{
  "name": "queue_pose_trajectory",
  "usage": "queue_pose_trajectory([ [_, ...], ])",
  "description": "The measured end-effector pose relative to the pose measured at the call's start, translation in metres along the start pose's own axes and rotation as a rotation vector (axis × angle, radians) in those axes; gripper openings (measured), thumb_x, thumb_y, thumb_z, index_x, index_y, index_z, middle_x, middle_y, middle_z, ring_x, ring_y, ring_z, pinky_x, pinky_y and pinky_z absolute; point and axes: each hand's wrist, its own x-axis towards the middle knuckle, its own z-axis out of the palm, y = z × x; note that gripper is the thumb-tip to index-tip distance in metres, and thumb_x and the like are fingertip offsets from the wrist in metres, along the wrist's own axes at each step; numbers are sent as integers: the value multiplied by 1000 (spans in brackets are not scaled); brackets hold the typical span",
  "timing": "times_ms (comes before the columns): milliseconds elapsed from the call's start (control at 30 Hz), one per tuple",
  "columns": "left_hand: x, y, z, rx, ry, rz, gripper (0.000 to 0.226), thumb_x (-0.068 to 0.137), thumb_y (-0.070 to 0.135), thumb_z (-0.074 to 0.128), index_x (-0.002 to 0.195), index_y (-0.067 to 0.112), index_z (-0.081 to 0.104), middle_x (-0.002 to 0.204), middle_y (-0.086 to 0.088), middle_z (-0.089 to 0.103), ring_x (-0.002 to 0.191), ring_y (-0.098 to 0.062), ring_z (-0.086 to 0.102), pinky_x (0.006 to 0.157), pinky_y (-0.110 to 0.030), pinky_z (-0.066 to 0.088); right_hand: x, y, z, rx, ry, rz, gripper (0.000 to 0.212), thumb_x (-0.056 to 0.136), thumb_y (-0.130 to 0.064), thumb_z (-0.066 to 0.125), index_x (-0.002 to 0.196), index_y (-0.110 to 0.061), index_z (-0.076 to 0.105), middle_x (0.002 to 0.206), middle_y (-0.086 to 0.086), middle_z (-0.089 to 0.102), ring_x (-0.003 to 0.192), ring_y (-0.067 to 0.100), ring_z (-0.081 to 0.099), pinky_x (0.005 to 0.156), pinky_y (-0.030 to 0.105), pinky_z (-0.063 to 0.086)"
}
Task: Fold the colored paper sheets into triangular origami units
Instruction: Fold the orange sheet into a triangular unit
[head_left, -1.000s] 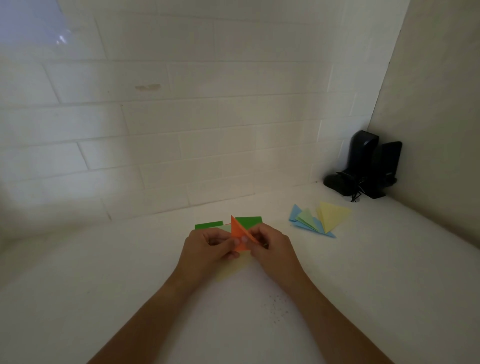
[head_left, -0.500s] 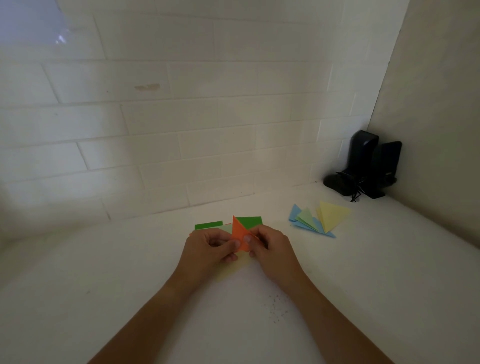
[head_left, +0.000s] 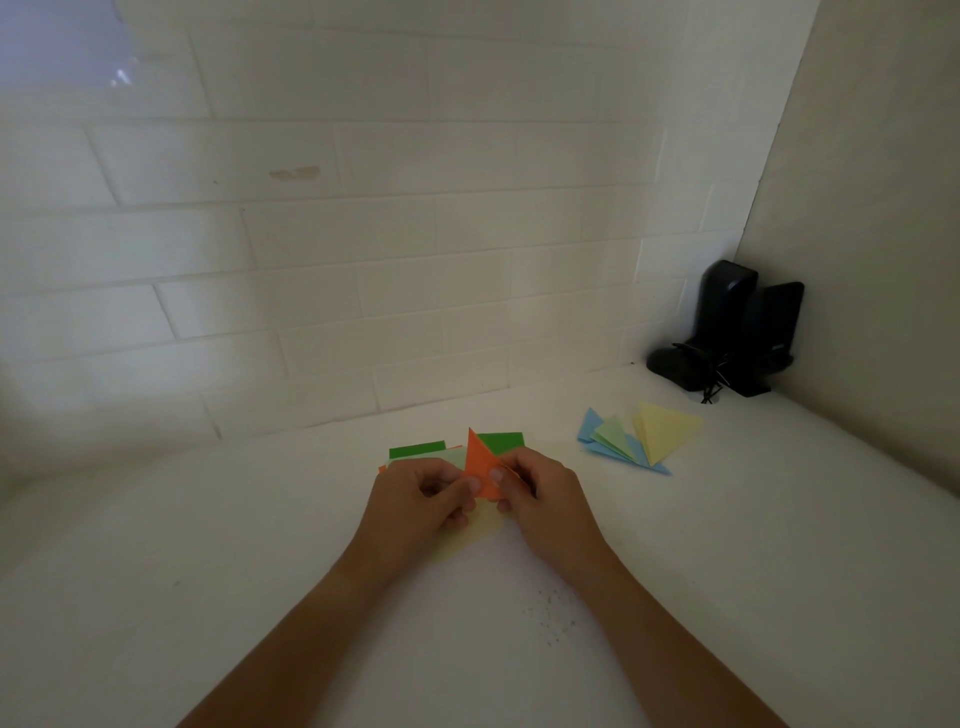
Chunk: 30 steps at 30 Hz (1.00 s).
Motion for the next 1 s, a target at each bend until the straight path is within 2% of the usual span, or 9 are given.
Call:
queue_pose_trajectory([
  [167,1,0,1,58,11,16,17,93,21,76,78,13,78,69,-5,75,58,-11,66,63,-24,53,0,-1,0,2,-12,-3,15,102,-18,61,89,-24,65,69,-7,64,65,2,61,64,12,46],
  [267,2,-2,2,141,8,43,22,94,24,75,73,15,77,64,0,72,51,-4,55,56,-21,44,0,0,0,1,-2,-11,14,102,-18,61,90,-23,65,71,-6,65,66,7,62,64,13,46],
  [333,2,-1,2,194,11,65,25,94,24,74,71,15,76,55,10,65,47,-1,48,52,-14,35,0,1,0,-1,4,-10,15,102,-19,61,89,-25,64,73,-3,67,69,12,64,64,15,48],
  [433,3,0,2,228,29,83,25,94,22,74,70,14,74,53,18,61,48,1,49,54,-13,36,0,1,1,5,1,-4,17,102,-19,61,88,-28,63,76,-1,69,70,12,65,66,20,51],
  [600,4,-2,2,288,15,120,27,95,25,73,70,17,71,54,24,61,52,2,52,57,-12,38,0,-1,1,5,-7,-12,16,103,-21,60,88,-29,62,75,-6,67,68,3,63,65,13,48],
  [800,4,-1,3,287,33,113,31,93,22,75,64,22,66,52,22,59,51,2,51,57,-11,39,-1,-2,0,-5,-22,-12,10,102,-21,62,92,-23,64,74,-7,66,67,1,61,65,12,46],
  [933,5,-2,2,250,57,106,25,93,22,75,68,17,72,63,4,69,52,0,51,56,-12,38,-1,-5,-1,31,-35,-8,3,98,-19,68,96,-20,66,81,-9,66,70,0,60,65,13,46],
  [1000,5,-2,2,241,65,94,23,93,24,74,71,18,74,66,4,71,51,1,51,55,-11,38,-2,-8,-1,35,-57,-30,6,98,-23,68,102,-19,66,86,-11,66,74,-1,59,67,12,45],
])
